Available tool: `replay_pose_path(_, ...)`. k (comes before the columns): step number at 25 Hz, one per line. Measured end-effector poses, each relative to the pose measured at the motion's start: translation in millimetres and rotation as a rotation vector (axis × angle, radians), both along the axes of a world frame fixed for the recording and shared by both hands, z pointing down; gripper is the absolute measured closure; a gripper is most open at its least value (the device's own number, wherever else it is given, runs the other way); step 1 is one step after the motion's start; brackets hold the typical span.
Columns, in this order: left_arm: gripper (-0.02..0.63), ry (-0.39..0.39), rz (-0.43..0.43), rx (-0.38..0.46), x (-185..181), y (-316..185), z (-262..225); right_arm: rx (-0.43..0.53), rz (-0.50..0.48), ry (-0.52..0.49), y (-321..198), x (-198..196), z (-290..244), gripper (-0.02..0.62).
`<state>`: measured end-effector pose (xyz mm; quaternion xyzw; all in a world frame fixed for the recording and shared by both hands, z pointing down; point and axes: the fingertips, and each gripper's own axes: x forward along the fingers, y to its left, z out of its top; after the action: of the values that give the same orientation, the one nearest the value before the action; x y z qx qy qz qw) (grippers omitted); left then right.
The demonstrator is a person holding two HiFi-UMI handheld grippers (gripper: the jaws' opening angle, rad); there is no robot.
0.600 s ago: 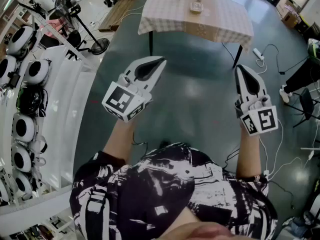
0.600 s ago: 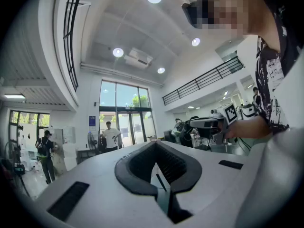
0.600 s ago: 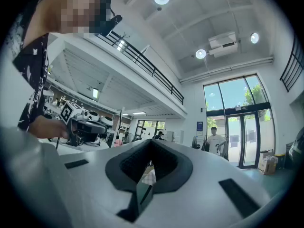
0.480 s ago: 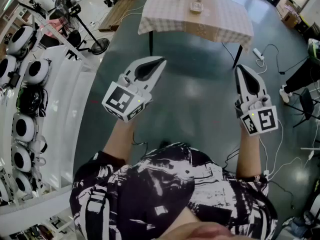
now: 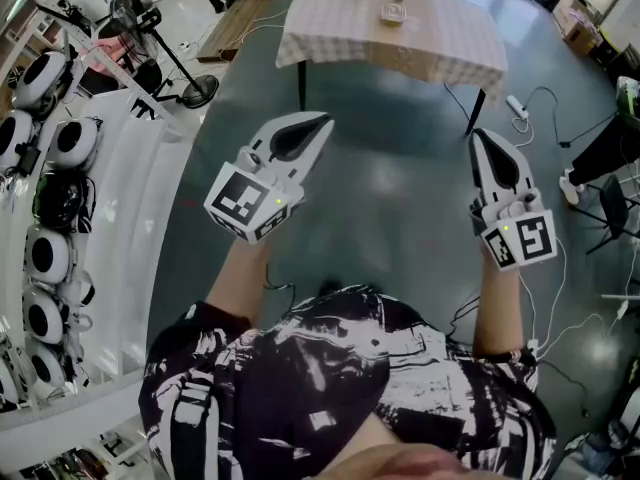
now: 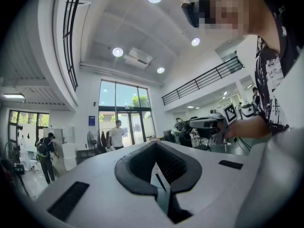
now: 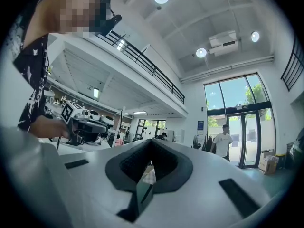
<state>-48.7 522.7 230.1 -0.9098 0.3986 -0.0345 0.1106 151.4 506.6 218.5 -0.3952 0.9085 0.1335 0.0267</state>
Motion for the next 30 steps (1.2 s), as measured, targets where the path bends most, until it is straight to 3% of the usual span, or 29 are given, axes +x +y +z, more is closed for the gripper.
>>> replay_pose_path(6,0.606,-0.003,0.0,-0.001,-4.8,0.5,-0.6,-0.011,-0.031,-0.054,0.1,-3.9,-3.1,0.595)
replay_pose_path(7,0.606,-0.003,0.0,0.0,-5.4,1.1,-0.5,-0.016,-0.038,-0.082,-0.9,-4.9,-4.3,0.509)
replay_pose_path(8,0.606,-0.003,-0.001,0.0,-6.0,1.8,-0.6,-0.021,-0.034,-0.113,-3.3,-4.9,-5.6,0.233)
replay_pose_path(9,0.606,-0.002,-0.001,0.001,-6.4,2.4,-1.0,-0.023,-0.018,-0.14,-6.1,-3.4,-6.6,0.075)
replay_pose_path(10,0.606,0.0,-0.002,0.002,-6.8,3.0,-1.3,-0.018,0.004,-0.158,-7.9,-1.0,-7.1,0.02)
replay_pose_path(22,0.606,0.002,-0.011,-0.005,1.1,-3.4,3.8,-0.034,-0.013,-0.129,-8.8,2.0,6.7,0.02)
replay_pose_path(30,0.606,-0.004,-0.045,-0.015,41.7,-19.6,10.7,-0.063,-0.032,-0.093,-22.2,49.0,21.7,0.02)
